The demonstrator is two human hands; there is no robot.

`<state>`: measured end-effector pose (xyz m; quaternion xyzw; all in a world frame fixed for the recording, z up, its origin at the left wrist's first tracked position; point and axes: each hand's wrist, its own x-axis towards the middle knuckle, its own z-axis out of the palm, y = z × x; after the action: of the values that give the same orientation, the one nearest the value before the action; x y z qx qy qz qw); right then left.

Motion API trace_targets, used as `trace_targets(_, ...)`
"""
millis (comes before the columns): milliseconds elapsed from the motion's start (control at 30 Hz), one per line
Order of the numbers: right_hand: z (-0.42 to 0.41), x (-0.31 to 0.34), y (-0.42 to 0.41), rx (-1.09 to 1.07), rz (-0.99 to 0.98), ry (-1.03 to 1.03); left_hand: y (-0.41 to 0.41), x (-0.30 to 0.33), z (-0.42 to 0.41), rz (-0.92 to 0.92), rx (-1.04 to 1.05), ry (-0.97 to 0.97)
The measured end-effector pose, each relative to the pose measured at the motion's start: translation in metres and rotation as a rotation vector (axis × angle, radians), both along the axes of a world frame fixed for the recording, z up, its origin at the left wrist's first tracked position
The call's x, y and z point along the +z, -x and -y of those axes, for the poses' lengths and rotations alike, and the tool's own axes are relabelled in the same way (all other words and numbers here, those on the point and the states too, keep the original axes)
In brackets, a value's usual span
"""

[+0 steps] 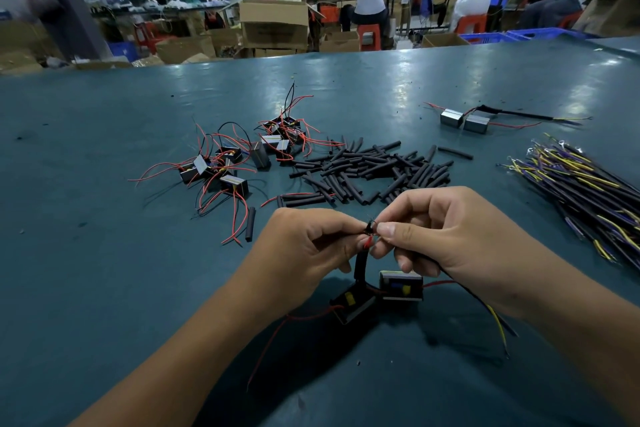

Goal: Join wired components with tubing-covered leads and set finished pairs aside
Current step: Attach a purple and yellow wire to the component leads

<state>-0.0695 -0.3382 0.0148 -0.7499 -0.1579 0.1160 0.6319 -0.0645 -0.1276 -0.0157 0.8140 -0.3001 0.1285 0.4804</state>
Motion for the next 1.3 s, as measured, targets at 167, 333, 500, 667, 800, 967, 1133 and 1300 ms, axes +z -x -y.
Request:
trace_targets(167, 0.0006, 0.0007, 0.0003, -0.023, 0.062, 0.030, 0.0016, 0.0037, 0.0017, 0.104, 0.003, -0.104)
trace_targets(333, -0.0004, 0.0019, 0.0001, -0.023, 0.104, 0.047, 0.0035, 0.0065, 0.0008, 0.129, 0.004, -0.133)
trace_targets(500, -0.0013, 0.0016, 0.0002, 0.001, 0.131, 0.071, 0.0058, 0.0064, 0.0008, 0.076, 0.037, -0.078)
trace_targets(667, 0.0000, 0.0008, -0.0007, 0.001, 0.133, 0.083, 0.0055, 0.0053, 0.0017, 0.080, 0.047, -0.044)
trace_targets(800, 0.0007, 0.0005, -0.0021, -0.013, 0.129, 0.076, 0.0059, 0.0025, 0.0036, 0.056, 0.034, 0.030)
trace_targets(967, 0.0008, 0.0005, -0.0027, -0.011, 0.119, 0.066, 0.0059, 0.0019, 0.0030, 0.086, 0.019, 0.025)
trace_targets(1133, 0.0002, -0.0005, -0.0023, -0.022, 0.131, 0.064, 0.0040, 0.0013, 0.0031, 0.153, 0.050, 0.023)
trace_targets(1300, -0.0020, -0.0001, -0.0016, -0.036, 0.138, 0.055, 0.0050, 0.0026, 0.0031, 0.135, 0.066, 0.046)
